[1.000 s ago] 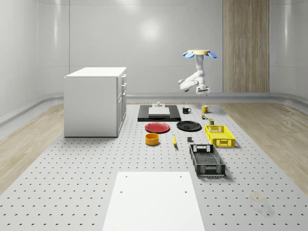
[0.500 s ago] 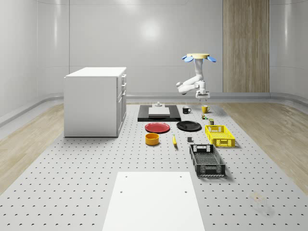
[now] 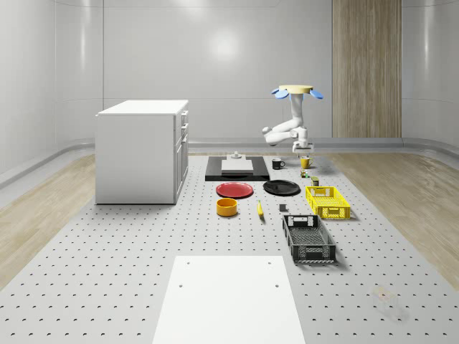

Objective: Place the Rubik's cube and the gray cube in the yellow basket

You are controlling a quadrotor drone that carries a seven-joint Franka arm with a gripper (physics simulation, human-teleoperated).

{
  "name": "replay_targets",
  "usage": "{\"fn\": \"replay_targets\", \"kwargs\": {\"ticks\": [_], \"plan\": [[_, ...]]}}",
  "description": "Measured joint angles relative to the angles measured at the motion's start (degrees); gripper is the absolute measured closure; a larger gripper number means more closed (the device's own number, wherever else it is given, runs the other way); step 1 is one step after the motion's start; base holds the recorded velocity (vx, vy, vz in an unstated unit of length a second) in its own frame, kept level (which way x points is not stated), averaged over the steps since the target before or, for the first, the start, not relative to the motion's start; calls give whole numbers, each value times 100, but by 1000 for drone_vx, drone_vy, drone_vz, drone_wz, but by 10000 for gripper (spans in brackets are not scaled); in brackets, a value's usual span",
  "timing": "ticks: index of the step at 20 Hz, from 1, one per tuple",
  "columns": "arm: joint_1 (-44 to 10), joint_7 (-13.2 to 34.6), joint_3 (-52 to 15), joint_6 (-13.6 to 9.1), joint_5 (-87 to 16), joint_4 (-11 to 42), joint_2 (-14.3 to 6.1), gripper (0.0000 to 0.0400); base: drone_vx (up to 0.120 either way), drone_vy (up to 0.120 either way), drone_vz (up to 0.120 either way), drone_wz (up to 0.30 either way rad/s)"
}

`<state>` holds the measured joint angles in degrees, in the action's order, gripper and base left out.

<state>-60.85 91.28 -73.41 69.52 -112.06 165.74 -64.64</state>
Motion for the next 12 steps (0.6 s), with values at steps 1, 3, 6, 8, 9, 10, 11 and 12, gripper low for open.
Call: {"fn": "replay_targets", "kwargs": {"ticks": [1,3,6,8,9,10,11,12], "plan": [[-13,12,-11,25,15,-2,-30,0,0,0,-120,0],[-37,34,-32,77,46,-6,-89,0,0,0,-120,0],[-70,64,-62,154,92,-12,-177,0,93,0,-120,0],[-91,84,-80,205,122,-17,-234,0,120,0,-120,0],[-100,93,-89,231,136,-19,-262,0,40,0,-120,0],[-110,102,-98,256,151,-21,-290,0,0,0,-120,0],[-119,111,-106,281,165,-23,-318,0,0,0,-120,0],[-129,119,-115,306,180,-25,-345,0,0,0,-120,0]]}}
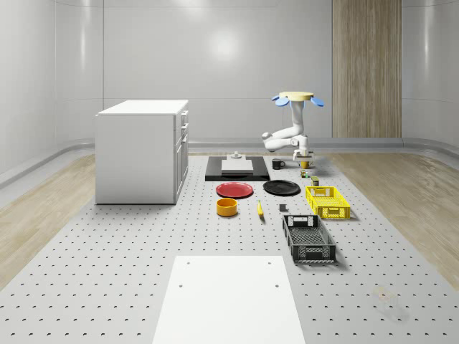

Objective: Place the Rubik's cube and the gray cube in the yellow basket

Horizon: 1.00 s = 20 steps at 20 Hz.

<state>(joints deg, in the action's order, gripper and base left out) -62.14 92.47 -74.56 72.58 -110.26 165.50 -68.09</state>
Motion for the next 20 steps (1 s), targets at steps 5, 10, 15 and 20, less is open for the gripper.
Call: {"fn": "replay_targets", "kwargs": {"ticks": [5,10,15,20], "plan": [[-42,39,-32,127,62,-10,-136,0,0,0,-120,0],[-32,20,217,393,-133,-58,-332,0,0,0,-16,0],[-30,-13,566,689,-429,-142,-517,0,0,0,0,0],[-56,-11,715,854,-548,-194,-627,0,0,0,0,0]]}}
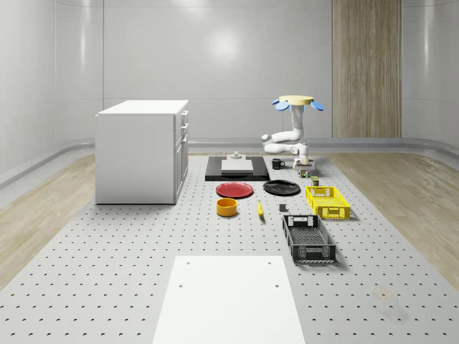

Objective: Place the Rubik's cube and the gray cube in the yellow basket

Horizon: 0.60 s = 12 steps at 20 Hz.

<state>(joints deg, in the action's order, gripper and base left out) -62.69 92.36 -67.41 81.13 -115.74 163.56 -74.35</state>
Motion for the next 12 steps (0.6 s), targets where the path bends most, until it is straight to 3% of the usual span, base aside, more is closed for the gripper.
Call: {"fn": "replay_targets", "kwargs": {"ticks": [10,12], "plan": [[-111,92,47,142,-16,-32,-120,0,0,0,0,0],[-138,117,45,159,-10,-35,-137,21,0,0,0,0]]}}
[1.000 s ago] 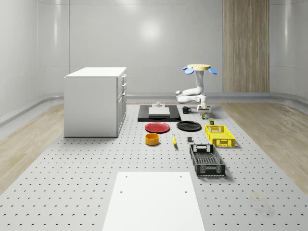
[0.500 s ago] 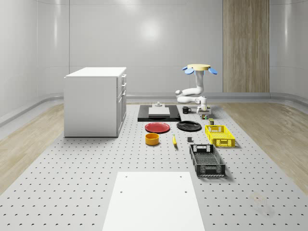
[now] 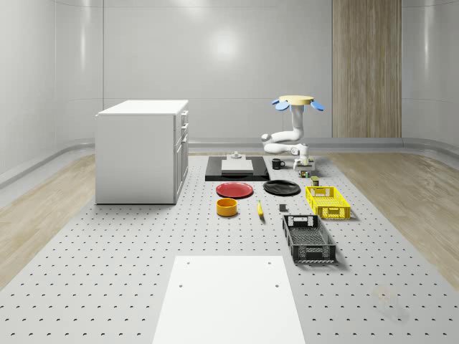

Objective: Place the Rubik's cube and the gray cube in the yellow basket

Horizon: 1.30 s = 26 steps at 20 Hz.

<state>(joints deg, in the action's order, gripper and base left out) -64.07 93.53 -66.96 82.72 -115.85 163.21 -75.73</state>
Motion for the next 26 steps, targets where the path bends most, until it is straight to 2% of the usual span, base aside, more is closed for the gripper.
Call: {"fn": "replay_targets", "kwargs": {"ticks": [3,8,18,21,26], "plan": [[-29,26,-5,28,12,-4,-28,50,0,0,0,0],[-63,56,-17,74,36,-9,-77,68,0,0,0,0],[-110,96,-49,159,91,-15,-171,74,0,0,0,0],[-119,121,-177,123,218,18,-183,75,0,0,0,0],[-144,183,-542,6,576,100,-191,75,0,0,104,0]]}}
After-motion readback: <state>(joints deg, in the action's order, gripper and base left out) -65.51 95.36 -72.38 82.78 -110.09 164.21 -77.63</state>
